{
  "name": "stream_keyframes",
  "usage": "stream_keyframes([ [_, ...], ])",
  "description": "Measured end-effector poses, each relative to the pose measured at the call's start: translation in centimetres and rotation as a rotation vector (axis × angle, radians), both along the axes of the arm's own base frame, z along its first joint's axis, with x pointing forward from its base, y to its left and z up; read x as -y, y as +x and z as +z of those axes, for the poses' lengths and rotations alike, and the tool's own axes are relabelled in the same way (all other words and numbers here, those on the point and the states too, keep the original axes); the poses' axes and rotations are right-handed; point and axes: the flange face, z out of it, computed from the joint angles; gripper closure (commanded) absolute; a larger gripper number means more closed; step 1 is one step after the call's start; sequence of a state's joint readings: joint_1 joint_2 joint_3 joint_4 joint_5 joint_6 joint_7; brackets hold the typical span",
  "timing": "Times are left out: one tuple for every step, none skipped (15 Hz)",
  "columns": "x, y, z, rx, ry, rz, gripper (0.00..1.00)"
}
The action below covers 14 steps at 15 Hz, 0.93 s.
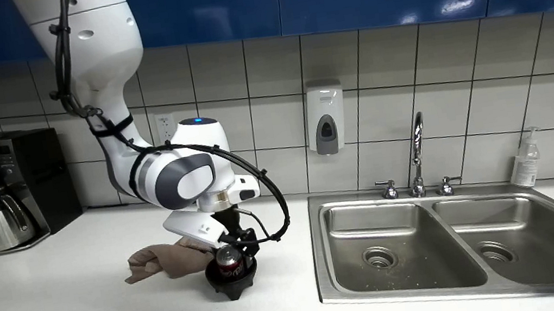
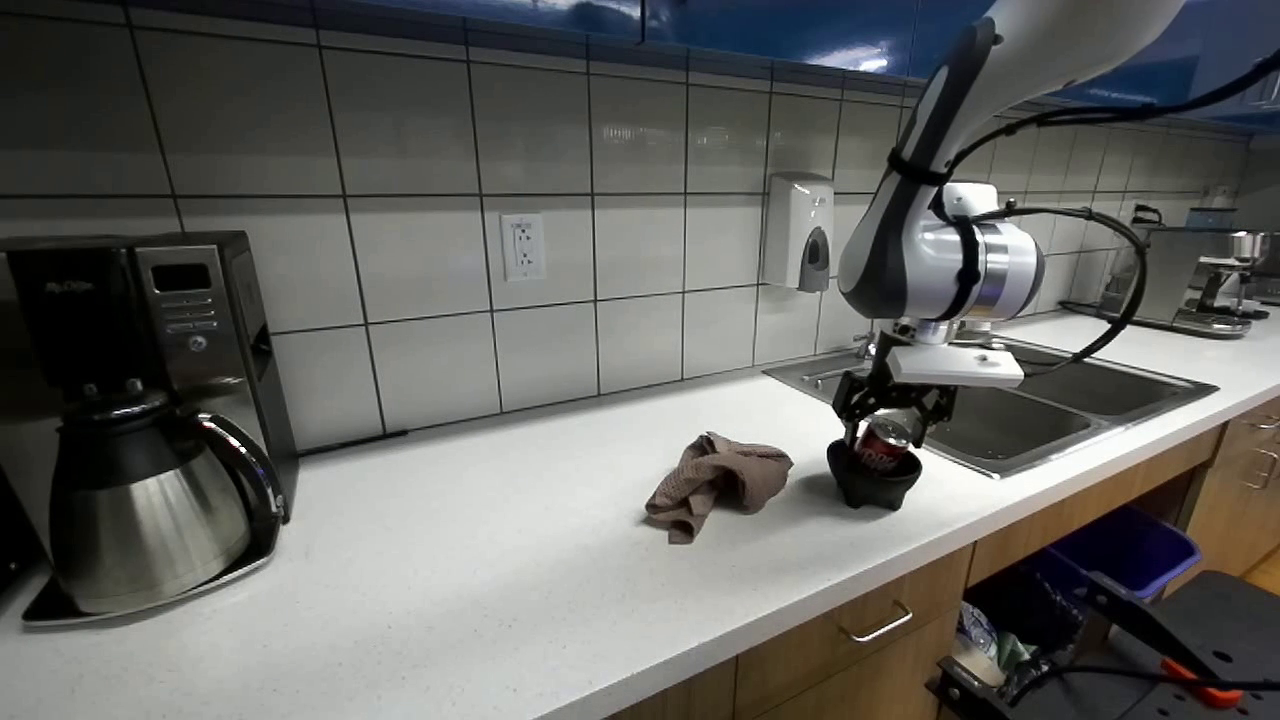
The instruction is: Put the red can in the black bowl.
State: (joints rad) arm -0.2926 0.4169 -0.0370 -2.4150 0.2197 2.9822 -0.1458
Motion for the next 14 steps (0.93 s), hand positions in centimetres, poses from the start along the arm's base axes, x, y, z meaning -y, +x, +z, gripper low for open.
stream_keyframes([
  [0.0, 0.2, 0.4, 0.007, -0.002, 0.002, 0.0],
  [0.0, 0.3, 0.8, 0.016, -0.005, 0.005, 0.0],
  [0.0, 0.5, 1.5, 0.027, -0.009, 0.008, 0.0],
  [0.0, 0.7, 2.3, 0.04, -0.014, 0.012, 0.0],
  [0.0, 0.8, 3.1, 0.053, -0.019, 0.017, 0.0],
  [-0.1, 0.8, 3.9, 0.064, -0.023, 0.023, 0.0],
  [-0.2, 0.8, 4.8, 0.073, -0.025, 0.035, 0.0],
  [-0.5, 0.6, 5.6, 0.08, -0.026, 0.052, 0.0],
  [-0.7, 0.4, 6.4, 0.083, -0.026, 0.07, 0.0],
  [-1.0, 0.2, 7.1, 0.084, -0.024, 0.091, 0.0],
  [-1.3, -0.1, 7.7, 0.085, -0.02, 0.111, 0.0],
  [-1.6, -0.5, 8.4, 0.085, -0.015, 0.133, 0.0],
  [-1.8, -1.0, 9.0, 0.085, -0.009, 0.154, 0.0],
  [-2.0, -1.4, 9.7, 0.087, -0.004, 0.175, 0.0],
])
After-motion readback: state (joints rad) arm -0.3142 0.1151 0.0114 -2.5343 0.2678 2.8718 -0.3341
